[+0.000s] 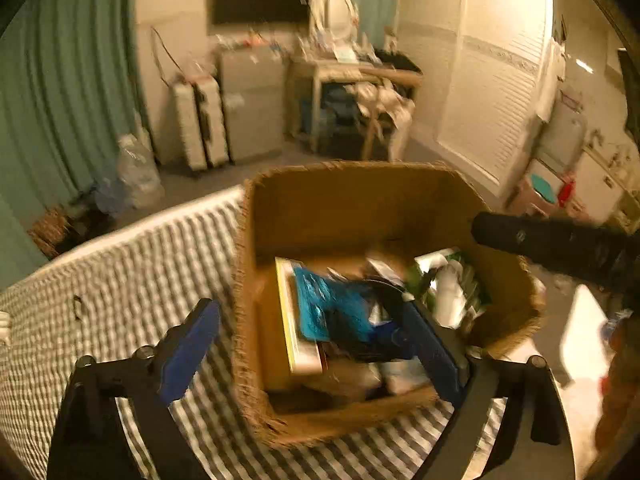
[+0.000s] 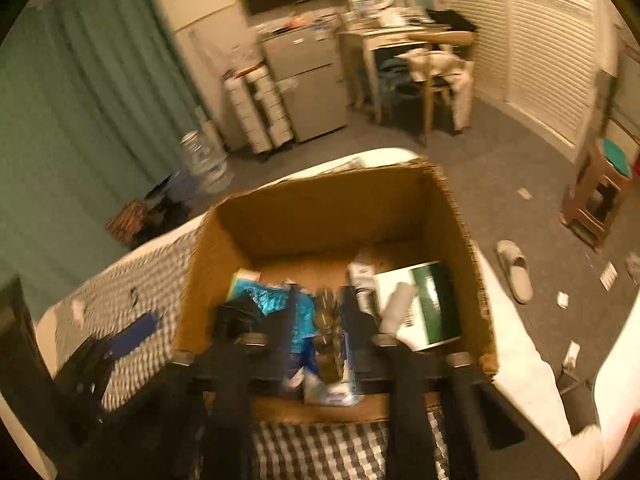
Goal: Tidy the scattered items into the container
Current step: 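Carry the black pouch and bracelet into the cardboard box and release both, then move both open tools back over the figurine and black hair tie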
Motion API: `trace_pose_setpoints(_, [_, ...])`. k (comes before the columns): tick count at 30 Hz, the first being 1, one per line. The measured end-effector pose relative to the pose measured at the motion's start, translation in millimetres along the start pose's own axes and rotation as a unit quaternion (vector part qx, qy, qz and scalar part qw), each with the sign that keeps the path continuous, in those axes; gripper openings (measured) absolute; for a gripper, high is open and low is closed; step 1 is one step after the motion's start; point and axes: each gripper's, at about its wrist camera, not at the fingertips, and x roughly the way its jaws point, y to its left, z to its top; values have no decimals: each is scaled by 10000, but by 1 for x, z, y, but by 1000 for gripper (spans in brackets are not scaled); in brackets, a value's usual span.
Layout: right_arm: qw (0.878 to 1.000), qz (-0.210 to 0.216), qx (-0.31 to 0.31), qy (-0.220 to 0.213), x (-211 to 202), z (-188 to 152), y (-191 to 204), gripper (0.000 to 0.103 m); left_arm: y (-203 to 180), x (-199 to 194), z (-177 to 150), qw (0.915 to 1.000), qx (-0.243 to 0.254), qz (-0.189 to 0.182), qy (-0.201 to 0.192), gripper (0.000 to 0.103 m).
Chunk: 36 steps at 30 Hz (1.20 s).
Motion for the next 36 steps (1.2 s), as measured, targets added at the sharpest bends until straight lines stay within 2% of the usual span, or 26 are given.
trace_pose_setpoints(1, [9999, -104, 91, -24, 0, 0, -1, 71, 2, -2, -2, 10000, -46, 14, -31, 97])
trace_pose_setpoints(2, [9996, -165, 179, -119, -3, 0, -2, 73, 9, -2, -4, 9999, -143, 1, 20, 98])
trace_pose_setpoints(5, [9987, 194, 334, -320, -13, 1, -4, 73, 39, -12, -8, 9987, -471, 54, 188, 98])
trace_pose_setpoints(7, [9974, 390, 410, -456, -20, 2, 0, 73, 65, -37, -7, 9971, -642, 419, -9, 99])
trace_pose_setpoints(8, [9967, 480, 355, -553, -26, 2, 7, 73, 73, -48, -9, 9963, -668, 529, -109, 99])
trace_pose_setpoints(10, [9960, 545, 164, -685, -36, 3, 21, 73, 95, -82, -8, 9918, -724, 977, -392, 103])
trace_pose_setpoints(14, [9918, 838, -280, -924, -59, 2, 67, 74, 136, -141, -14, 9804, -634, 1709, -745, 103])
trace_pose_setpoints(15, [9901, 941, -407, -956, -63, 0, 79, 74, 151, -158, -19, 9740, -594, 2035, -797, 103])
trace_pose_setpoints(16, [9881, 1028, -552, -1006, -67, -3, 91, 78, 160, -166, -21, 9702, -574, 2221, -787, 103])
trace_pose_setpoints(17, [9853, 1089, -757, -1081, -72, -7, 108, 83, 174, -180, -26, 9625, -555, 2546, -754, 103])
trace_pose_setpoints(20, [9788, 1180, -1156, -1209, -81, -20, 151, 91, 205, -210, -41, 9501, -689, 2930, -817, 103])
trace_pose_setpoints(24, [9690, 1613, -1524, -1083, -81, -41, 202, 93, 245, -237, -65, 9420, -1166, 3001, -945, 103])
trace_pose_setpoints(28, [9592, 1511, -2153, -1039, -73, -74, 257, 96, 280, -242, -85, 9391, -1542, 2937, -893, 103])
trace_pose_setpoints(30, [9497, 1421, -2600, -1015, -67, -95, 286, 96, 292, -240, -93, 9378, -1621, 2947, -862, 103])
trace_pose_setpoints(36, [9364, 1459, -2991, -1111, -53, -137, 327, 96, 327, -228, -117, 9360, -1992, 2786, -809, 103])
